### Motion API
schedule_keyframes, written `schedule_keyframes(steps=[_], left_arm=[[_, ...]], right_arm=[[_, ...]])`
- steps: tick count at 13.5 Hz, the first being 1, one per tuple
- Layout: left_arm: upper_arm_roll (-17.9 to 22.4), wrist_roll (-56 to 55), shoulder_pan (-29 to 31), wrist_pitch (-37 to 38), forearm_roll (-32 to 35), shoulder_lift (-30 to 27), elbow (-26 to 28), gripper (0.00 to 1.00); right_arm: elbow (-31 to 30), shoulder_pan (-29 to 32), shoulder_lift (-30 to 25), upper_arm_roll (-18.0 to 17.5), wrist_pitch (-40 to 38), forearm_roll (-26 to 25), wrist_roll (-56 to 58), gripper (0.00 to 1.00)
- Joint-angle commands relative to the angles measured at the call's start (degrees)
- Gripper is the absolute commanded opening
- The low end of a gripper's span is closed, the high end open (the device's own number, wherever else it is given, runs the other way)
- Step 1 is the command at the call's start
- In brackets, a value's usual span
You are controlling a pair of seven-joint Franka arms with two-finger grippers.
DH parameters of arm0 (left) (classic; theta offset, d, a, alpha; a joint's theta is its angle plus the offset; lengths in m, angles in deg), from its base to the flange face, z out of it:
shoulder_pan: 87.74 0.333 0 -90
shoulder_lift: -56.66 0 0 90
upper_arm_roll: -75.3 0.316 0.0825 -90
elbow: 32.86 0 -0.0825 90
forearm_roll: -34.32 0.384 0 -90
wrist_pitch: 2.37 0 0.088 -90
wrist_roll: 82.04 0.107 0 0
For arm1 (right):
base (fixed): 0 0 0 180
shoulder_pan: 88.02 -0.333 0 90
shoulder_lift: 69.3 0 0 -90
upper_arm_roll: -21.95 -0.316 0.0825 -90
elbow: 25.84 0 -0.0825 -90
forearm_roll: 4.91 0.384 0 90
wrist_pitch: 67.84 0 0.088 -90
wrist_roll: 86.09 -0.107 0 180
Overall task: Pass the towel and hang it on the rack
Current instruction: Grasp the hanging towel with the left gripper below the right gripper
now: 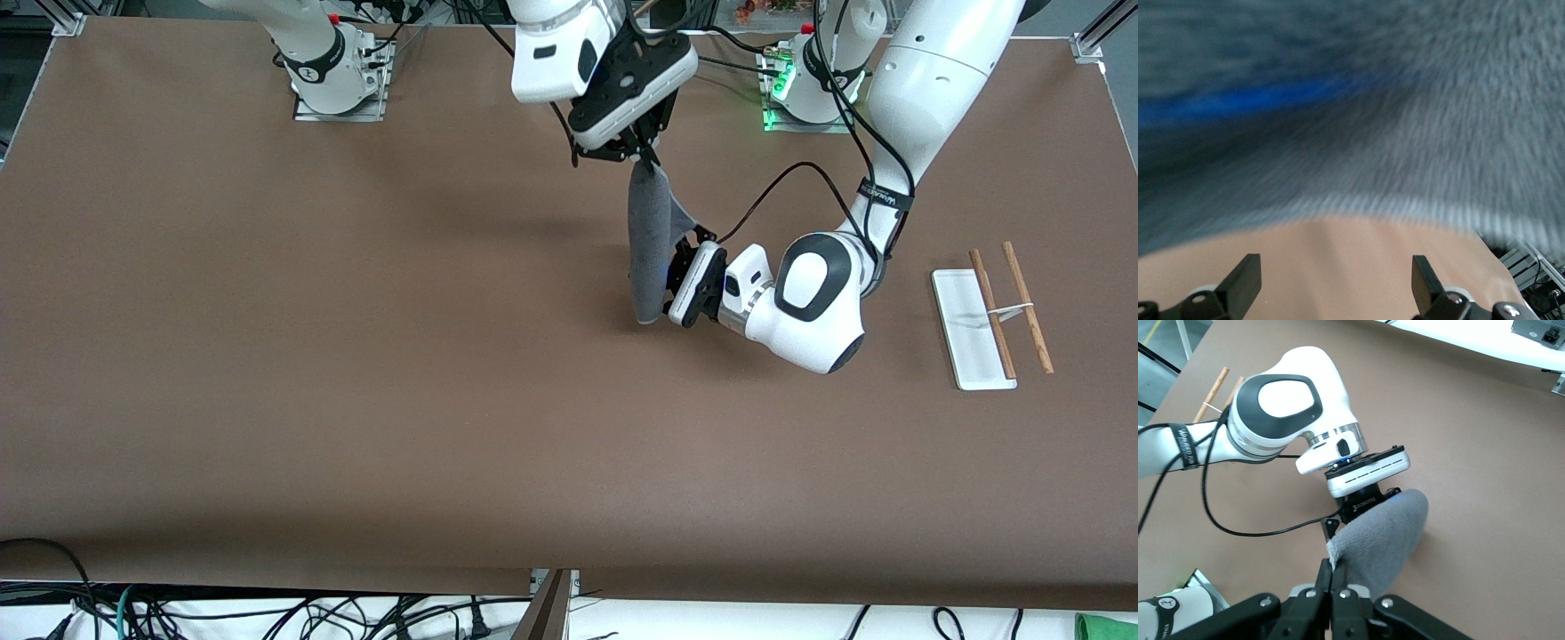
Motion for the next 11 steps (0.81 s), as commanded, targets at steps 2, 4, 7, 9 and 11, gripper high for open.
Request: schedule_keyframes(steps=[2,4,7,9,11], left_arm=[[-0.1,3.7,2.5,0.1,-2.4,2.1,-3.5,0.99],[-0.1,3.8,3.8,0.3,-6.0,3.1,-3.5,0.99],[-0.2,4.9,4.4,1.4,-7.6,3.5,-3.6,0.99],[-0.1,5.1,5.1,1.4,-7.9,3.7,-4.6,0.99],[-0.1,5.8,6.3,2.8,-7.9,4.6,-6.0,0.99]], right_arm=[[-0.1,-0.1,-1.4,-0.3,-0.2,1.0,-1.0,0.00],[-0.1,-0.1,-1.5,-0.3,-0.2,1.0,-1.0,0.00],[-0.1,-0.3,-1.6,-0.3,-0.2,1.0,-1.1,0.00],[-0.1,-0.4,-1.6,-0.4,-0.2,1.0,-2.2,0.00],[-0.1,-0.5,-1.7,-0.4,-0.2,1.0,-2.6,0.00]])
